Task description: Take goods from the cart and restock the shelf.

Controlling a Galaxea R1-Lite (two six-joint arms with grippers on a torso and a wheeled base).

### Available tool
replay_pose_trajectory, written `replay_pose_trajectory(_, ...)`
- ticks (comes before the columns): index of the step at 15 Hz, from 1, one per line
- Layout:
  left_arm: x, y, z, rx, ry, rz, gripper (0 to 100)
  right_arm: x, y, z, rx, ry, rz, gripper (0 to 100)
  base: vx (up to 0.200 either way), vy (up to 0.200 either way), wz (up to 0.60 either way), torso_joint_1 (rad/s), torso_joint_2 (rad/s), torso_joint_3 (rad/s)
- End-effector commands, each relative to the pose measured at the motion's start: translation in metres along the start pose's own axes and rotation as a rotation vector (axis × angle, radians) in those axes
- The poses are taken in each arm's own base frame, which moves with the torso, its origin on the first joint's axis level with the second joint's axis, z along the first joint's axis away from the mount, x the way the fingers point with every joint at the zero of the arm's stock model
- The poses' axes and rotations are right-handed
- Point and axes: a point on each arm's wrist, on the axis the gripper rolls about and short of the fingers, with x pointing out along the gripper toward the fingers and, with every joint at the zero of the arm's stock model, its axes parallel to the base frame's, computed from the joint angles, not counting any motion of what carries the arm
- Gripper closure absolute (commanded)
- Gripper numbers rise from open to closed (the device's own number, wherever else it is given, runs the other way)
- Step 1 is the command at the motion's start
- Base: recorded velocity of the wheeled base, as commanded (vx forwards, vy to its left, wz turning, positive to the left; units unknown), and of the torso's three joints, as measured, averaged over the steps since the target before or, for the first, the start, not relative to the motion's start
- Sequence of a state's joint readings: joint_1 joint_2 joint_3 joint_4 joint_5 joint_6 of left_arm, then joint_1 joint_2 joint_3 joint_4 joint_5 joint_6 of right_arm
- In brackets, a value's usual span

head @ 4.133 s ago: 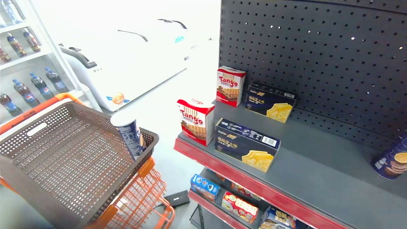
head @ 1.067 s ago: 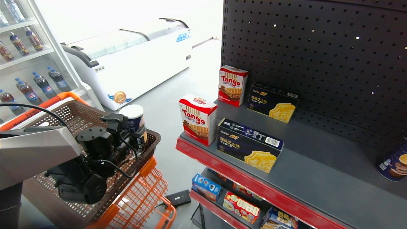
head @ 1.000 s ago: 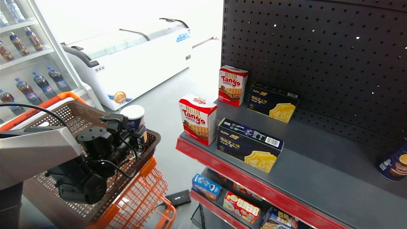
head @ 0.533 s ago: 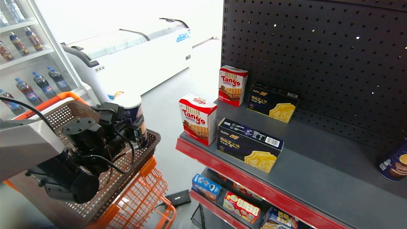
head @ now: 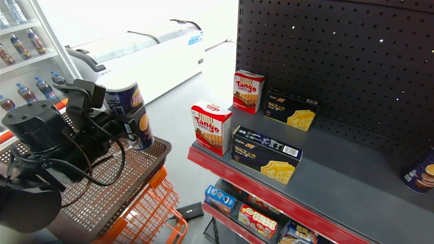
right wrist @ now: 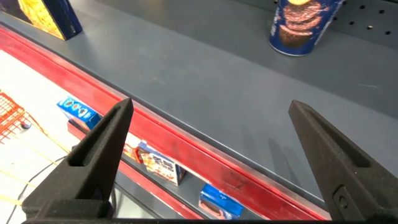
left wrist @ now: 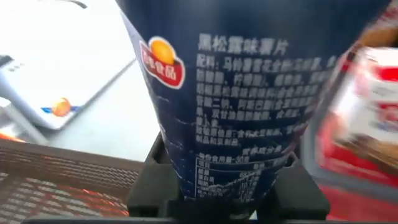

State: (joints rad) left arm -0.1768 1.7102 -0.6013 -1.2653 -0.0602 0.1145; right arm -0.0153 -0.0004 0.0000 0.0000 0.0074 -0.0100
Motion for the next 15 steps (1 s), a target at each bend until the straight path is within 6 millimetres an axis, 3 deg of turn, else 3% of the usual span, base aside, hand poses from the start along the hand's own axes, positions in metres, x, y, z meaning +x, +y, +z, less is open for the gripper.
replay_pose_trajectory(1,-0.035,-0.039,0.053,-0.032,-0.082,-0.186,100,0.0,0.0,0.0,-0.001,0.0,0.0,0,0.0,0.0,0.0,0.0,0.0,0.0)
replay_pose_trajectory(6,-0.066,-0.08,0.072,-0.059,-0.03,-0.41,100,0.0,0.0,0.0,-0.001,0.0,0.0,0,0.0,0.0,0.0,0.0,0.0,0.0)
replay_pose_trajectory(11,-0.073,-0.101,0.073,-0.065,0.002,-0.553,100,0.0,0.0,0.0,-0.001,0.0,0.0,0,0.0,0.0,0.0,0.0,0.0,0.0)
replay_pose_trajectory(15,-0.079,-0.138,0.083,-0.149,-0.005,-0.709,100,0.0,0.0,0.0,-0.001,0.0,0.0,0,0.0,0.0,0.0,0.0,0.0,0.0)
